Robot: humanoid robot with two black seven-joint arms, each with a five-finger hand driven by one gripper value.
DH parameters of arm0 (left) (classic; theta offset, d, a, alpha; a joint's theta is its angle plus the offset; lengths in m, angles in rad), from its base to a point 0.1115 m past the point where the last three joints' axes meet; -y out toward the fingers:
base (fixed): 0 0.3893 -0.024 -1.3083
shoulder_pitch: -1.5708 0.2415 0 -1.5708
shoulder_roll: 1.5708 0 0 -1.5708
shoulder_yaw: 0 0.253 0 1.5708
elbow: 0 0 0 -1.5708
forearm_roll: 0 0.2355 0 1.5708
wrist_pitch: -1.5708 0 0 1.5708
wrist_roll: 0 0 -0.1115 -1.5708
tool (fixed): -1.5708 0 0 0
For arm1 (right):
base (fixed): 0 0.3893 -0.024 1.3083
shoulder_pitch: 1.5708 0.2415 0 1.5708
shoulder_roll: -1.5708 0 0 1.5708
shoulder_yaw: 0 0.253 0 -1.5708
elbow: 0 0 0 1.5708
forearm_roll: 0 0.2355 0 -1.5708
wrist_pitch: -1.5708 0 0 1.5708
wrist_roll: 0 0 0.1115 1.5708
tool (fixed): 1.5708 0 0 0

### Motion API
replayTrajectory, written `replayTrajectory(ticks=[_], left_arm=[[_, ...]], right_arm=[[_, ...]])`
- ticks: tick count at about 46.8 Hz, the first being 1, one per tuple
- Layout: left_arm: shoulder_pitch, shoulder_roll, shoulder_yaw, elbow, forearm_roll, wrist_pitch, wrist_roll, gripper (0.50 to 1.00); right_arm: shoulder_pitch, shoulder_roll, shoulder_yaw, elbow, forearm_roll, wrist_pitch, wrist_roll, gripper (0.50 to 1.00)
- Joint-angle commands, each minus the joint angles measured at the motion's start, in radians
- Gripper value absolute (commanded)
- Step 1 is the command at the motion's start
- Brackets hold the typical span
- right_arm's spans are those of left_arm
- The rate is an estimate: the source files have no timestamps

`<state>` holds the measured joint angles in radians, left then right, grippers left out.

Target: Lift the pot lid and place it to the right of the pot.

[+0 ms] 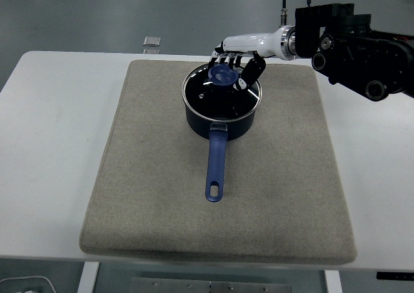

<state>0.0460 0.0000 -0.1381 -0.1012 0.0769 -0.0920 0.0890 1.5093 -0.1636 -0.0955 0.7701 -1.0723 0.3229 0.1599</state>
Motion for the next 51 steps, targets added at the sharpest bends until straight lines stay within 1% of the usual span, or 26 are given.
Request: replayTrajectory(ticks=[1,7,15,30,37,40,44,51], left_arm=[[0.000,0.000,0.000,0.000,0.000,0.000,0.000,1.000],[0.000,0.000,0.000,0.000,0.000,0.000,0.000,1.000],[0.000,0.000,0.000,0.000,0.000,0.000,0.000,1.000],[0.000,0.000,0.000,0.000,0.000,0.000,0.000,1.000],[0.000,0.000,0.000,0.000,0.000,0.000,0.000,1.000],[0.000,0.000,0.000,0.000,0.000,0.000,0.000,1.000],[0.000,0.000,0.000,0.000,0.000,0.000,0.000,1.000],[0.000,0.000,0.000,0.000,0.000,0.000,0.000,1.000]], right_arm=[[0.002,-0.001,0.000,0.000,0.000,0.001,0.000,0.597],[0.005,-0.001,0.000,0.000,0.000,0.004,-0.002,0.545],[0.015,-0.002,0.002,-0.002,0.008,0.005,-0.003,0.517],[0.042,-0.017,0.014,-0.003,0.025,0.012,-0.008,0.509],[0.040,-0.024,0.014,-0.031,0.025,0.016,-0.008,0.507],[0.038,-0.037,0.014,-0.037,0.031,0.016,-0.008,0.505],[0.038,-0.073,0.014,-0.037,0.064,0.019,-0.008,0.500],[0.040,-0.143,0.013,-0.037,0.103,0.047,-0.007,0.500]])
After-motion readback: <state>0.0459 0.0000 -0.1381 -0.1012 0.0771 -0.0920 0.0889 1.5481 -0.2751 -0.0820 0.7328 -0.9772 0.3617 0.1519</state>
